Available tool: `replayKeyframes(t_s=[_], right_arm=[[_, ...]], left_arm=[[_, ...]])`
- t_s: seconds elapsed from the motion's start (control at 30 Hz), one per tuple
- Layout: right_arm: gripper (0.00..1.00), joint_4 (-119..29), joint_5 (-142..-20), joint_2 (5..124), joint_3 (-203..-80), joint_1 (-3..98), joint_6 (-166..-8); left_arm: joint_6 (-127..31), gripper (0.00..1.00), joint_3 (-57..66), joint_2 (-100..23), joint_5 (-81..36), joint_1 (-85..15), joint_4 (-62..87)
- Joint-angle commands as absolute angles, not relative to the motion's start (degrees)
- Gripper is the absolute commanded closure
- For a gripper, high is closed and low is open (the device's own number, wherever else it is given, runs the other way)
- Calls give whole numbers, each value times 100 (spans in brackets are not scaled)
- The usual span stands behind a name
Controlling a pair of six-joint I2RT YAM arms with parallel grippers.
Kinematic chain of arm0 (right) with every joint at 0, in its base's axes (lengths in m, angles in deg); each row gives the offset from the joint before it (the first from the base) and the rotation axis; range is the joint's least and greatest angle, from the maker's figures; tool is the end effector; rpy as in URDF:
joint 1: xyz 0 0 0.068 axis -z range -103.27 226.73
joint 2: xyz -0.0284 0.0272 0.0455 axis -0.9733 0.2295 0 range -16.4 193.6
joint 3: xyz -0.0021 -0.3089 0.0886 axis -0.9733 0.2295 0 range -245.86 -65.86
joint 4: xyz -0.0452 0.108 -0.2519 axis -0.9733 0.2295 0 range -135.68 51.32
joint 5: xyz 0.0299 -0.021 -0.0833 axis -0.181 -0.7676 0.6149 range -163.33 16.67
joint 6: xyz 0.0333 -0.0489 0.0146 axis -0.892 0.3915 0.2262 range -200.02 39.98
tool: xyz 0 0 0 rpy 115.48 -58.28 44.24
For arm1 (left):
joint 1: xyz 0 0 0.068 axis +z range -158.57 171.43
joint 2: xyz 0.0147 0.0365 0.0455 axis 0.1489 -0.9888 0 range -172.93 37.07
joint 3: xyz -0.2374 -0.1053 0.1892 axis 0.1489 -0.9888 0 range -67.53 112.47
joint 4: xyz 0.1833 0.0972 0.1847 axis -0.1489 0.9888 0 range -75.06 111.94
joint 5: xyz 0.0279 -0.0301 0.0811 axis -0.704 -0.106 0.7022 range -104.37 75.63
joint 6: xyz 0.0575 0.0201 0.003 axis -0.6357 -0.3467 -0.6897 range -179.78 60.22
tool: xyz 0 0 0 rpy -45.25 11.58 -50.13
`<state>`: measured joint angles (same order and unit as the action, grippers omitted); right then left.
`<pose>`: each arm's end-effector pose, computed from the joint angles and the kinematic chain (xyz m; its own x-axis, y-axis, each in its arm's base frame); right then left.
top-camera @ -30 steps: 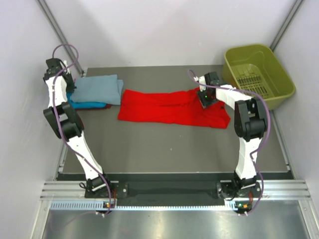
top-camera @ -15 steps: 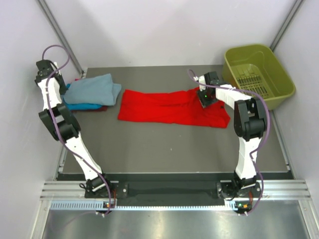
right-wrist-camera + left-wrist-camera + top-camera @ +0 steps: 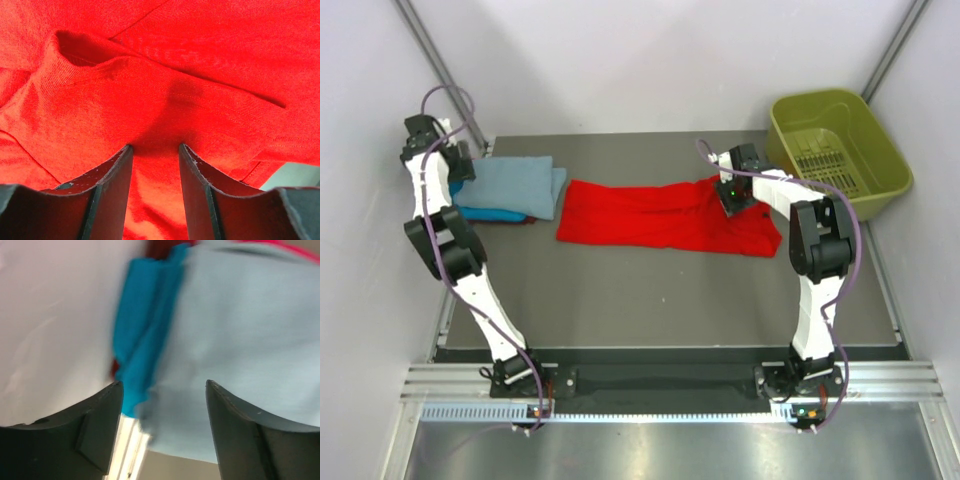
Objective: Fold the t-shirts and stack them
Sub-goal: Fold the tshirt
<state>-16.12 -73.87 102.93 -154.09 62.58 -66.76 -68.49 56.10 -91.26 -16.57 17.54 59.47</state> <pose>0.4730 0.1196 0.1988 -0.7657 -0.4296 -0.4788 -0.4362 0.8938 -0.1045 0.5028 0.2444 0.3075 -0.7354 -0.1918 -0.6499 -0.3093 0.9484 0.0702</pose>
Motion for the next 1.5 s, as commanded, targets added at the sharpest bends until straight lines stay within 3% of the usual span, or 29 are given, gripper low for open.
replayKeyframes(t_s=[0.0, 0.07, 0.1, 0.2, 0.27, 0.3, 0.4, 0.73, 1.47], right_arm=[[57, -1800, -7421, 10348, -15481, 6118, -6728], [57, -1808, -7421, 10348, -15481, 6109, -6728], [57, -1808, -7421, 10357, -15481, 6100, -6728], [57, -1817, -7413, 10348, -15507, 6100, -6728], [57, -1800, -7404, 10331, -15524, 6100, -6719], [57, -1791, -7386, 10305, -15533, 6100, -6693], [57, -1799, -7360, 10269, -15507, 6100, -6666], [57, -1852, -7351, 10128, -15314, 6100, -6631], [57, -1852, -7158, 10172, -15358, 6091, -6596]], left_arm=[[-6918, 22, 5947, -8370, -2131, 1245, 5722], [-6936, 12, 5912, -8194, -2193, 799, 5651], [-6910, 3, 5877, -8176, -2245, 657, 5642], [-6761, 8, 5790, -8254, -2535, 234, 5686], [-6673, 24, 5701, -8395, -2920, 67, 5730], [-6533, 49, 5649, -8561, -3018, 5, 5756], [-6269, 100, 5543, -8825, -3273, -4, 5722], [-6294, 100, 6070, -9968, -3573, -197, 5739], [-6330, 100, 5613, -10232, -3178, -611, 5739]])
